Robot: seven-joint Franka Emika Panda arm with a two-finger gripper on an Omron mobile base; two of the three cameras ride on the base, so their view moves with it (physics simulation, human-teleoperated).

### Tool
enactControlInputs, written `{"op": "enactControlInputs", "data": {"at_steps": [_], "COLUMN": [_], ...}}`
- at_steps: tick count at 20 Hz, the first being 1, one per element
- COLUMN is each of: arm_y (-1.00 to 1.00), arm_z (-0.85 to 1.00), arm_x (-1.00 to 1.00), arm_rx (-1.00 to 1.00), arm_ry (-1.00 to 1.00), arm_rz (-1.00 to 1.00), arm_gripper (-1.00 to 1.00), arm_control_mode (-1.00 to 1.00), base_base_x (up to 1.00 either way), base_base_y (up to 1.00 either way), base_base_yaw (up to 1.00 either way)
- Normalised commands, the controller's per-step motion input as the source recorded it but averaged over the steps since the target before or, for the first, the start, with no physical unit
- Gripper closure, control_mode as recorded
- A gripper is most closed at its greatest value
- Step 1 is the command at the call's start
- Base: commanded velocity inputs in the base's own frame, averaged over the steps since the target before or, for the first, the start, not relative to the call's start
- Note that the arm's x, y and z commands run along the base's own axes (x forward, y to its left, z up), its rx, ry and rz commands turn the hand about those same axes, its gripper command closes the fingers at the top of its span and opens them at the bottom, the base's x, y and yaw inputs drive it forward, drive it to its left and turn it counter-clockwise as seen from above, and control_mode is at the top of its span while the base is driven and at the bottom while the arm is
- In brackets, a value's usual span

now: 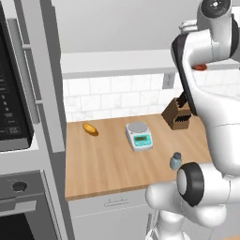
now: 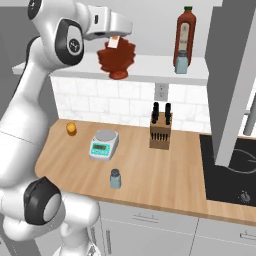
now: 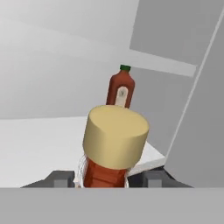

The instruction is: Put the shaker and condiment bottle from the counter next to their counterparts in the cabinet.

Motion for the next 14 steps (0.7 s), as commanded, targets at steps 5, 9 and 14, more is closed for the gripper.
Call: {"op": "enactControlInputs", "data": {"at_steps": [5, 9, 14], "arm_y": [0.00, -0.09, -0.07], "arm_z": [0.02, -0.01, 0.00], "arm_x": [0.43, 0.47, 0.15], "arm_rx": [-0.10, -0.05, 0.00], "arm_ry": [-0.06, -0.04, 0.00], "arm_rz": [0.10, 0.06, 0.00], "arm_gripper": [1.00, 1.00, 1.00], "arm_control_mode": [-1.00, -1.00, -1.00], "base_base_x": [0.00, 0.00, 0.00], "base_base_y": [0.00, 0.00, 0.00], "base_base_yaw": [0.00, 0.00, 0.00]}}
